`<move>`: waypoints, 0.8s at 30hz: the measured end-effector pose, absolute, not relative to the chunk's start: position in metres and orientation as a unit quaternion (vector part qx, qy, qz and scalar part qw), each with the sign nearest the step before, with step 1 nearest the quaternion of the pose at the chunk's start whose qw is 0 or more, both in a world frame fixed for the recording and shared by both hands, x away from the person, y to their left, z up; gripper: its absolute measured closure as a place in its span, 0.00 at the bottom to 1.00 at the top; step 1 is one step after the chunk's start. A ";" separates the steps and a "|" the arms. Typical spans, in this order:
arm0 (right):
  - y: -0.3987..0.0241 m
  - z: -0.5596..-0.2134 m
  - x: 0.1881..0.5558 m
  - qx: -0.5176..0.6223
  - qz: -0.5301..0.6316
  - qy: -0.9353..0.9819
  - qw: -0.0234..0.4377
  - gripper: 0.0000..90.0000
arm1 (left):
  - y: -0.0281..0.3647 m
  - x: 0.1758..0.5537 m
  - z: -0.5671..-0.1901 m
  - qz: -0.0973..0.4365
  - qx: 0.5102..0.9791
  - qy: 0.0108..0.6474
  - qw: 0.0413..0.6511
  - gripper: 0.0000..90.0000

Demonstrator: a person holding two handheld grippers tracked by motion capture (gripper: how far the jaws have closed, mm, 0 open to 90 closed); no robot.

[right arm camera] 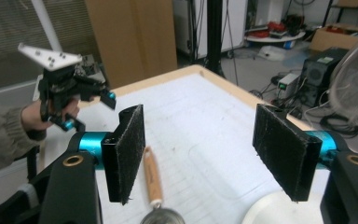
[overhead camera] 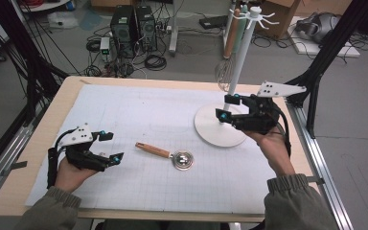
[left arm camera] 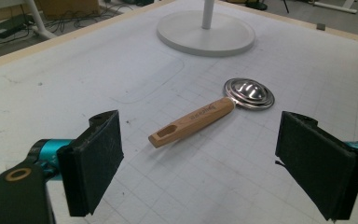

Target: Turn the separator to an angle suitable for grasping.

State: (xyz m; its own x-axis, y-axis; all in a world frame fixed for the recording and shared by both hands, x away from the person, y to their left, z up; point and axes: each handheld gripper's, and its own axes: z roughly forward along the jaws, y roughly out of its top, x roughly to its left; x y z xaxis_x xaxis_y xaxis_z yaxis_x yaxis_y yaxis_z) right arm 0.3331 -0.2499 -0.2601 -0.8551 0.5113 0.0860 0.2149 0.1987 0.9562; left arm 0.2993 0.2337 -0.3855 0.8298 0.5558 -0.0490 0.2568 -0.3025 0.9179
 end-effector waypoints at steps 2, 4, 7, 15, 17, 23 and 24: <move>-0.250 -0.268 0.330 0.241 0.588 0.762 0.125 0.37 | 0.233 0.301 -0.387 0.139 0.795 0.255 0.532 0.17; -0.251 -0.276 0.327 0.245 0.590 0.760 0.120 0.37 | 0.233 0.302 -0.388 0.137 0.796 0.255 0.531 0.17; -0.250 -0.287 0.324 0.249 0.587 0.761 0.120 0.36 | 0.232 0.303 -0.389 0.137 0.797 0.253 0.531 0.18; -0.246 -0.313 0.313 0.255 0.576 0.769 0.112 0.35 | 0.235 0.305 -0.390 0.145 0.796 0.263 0.526 0.22; -0.245 -0.320 0.312 0.253 0.572 0.773 0.110 0.35 | 0.234 0.306 -0.390 0.154 0.796 0.269 0.520 0.28; -0.243 -0.341 0.308 0.262 0.559 0.780 0.104 0.34 | 0.230 0.308 -0.392 0.156 0.798 0.272 0.514 0.35; -0.242 -0.343 0.308 0.265 0.553 0.783 0.100 0.34 | 0.229 0.308 -0.392 0.158 0.799 0.272 0.513 0.37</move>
